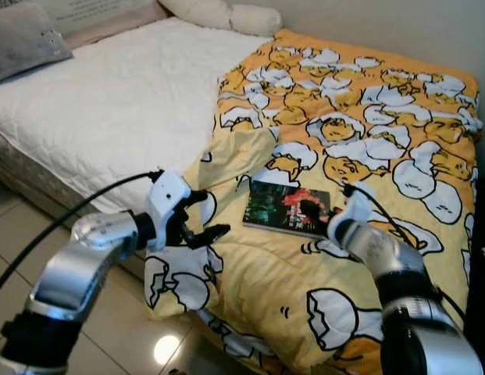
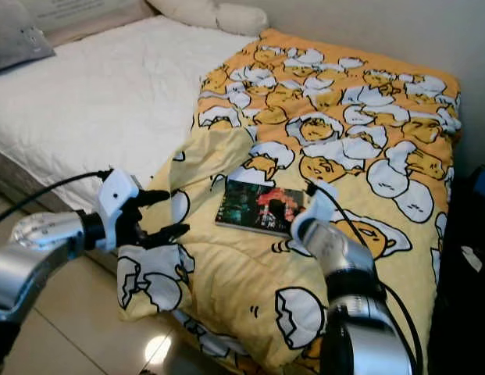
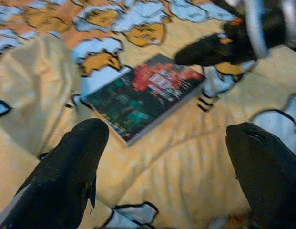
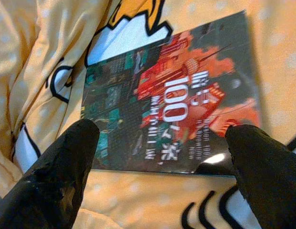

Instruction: Clean up the room

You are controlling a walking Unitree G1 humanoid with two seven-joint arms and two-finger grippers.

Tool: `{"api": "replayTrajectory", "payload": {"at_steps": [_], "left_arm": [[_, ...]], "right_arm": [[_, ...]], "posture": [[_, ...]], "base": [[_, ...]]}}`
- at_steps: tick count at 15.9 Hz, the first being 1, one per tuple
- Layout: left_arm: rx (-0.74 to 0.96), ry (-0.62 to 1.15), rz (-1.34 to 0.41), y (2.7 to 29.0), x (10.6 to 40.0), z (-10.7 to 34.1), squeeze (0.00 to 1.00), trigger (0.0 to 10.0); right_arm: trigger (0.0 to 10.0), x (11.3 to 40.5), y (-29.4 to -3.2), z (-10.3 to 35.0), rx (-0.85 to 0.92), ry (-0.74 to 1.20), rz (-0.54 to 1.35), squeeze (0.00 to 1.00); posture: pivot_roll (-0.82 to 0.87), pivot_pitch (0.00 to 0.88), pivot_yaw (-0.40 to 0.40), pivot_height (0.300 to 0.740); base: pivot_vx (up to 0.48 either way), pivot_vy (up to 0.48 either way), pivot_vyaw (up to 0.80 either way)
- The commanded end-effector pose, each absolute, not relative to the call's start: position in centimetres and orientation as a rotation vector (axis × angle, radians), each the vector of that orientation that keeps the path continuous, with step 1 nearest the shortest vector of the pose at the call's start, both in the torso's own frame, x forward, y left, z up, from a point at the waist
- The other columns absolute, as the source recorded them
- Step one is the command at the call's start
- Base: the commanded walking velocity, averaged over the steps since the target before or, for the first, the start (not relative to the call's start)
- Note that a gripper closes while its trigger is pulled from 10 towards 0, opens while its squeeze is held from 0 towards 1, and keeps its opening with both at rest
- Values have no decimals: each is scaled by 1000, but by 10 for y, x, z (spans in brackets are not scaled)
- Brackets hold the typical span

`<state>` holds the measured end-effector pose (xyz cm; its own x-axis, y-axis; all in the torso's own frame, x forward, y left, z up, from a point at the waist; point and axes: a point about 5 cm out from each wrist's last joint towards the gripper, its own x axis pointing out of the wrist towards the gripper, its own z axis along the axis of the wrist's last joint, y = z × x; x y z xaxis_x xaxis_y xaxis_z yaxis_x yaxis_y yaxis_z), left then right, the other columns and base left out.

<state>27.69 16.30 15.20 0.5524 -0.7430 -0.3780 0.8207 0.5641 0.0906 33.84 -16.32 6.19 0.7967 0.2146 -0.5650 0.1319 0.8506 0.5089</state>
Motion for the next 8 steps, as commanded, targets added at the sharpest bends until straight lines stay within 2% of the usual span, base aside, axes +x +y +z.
{"api": "replayTrajectory", "payload": {"at_steps": [1,4,8], "left_arm": [[277,333,-958,163,277,151,1000,10000],[279,382,-998,167,272,147,1000,10000],[317,408,-1037,166,273,146,1000,10000]], "right_arm": [[10000,339,-165,61,567,661,33,1000],[10000,341,-155,53,619,712,-23,1000],[10000,334,-155,39,563,775,-79,1000]], "posture": [[-114,0,-40,740],[-122,0,-4,740],[-124,5,1,740]], "base": [[0,0,0],[0,0,0],[0,0,0]]}}
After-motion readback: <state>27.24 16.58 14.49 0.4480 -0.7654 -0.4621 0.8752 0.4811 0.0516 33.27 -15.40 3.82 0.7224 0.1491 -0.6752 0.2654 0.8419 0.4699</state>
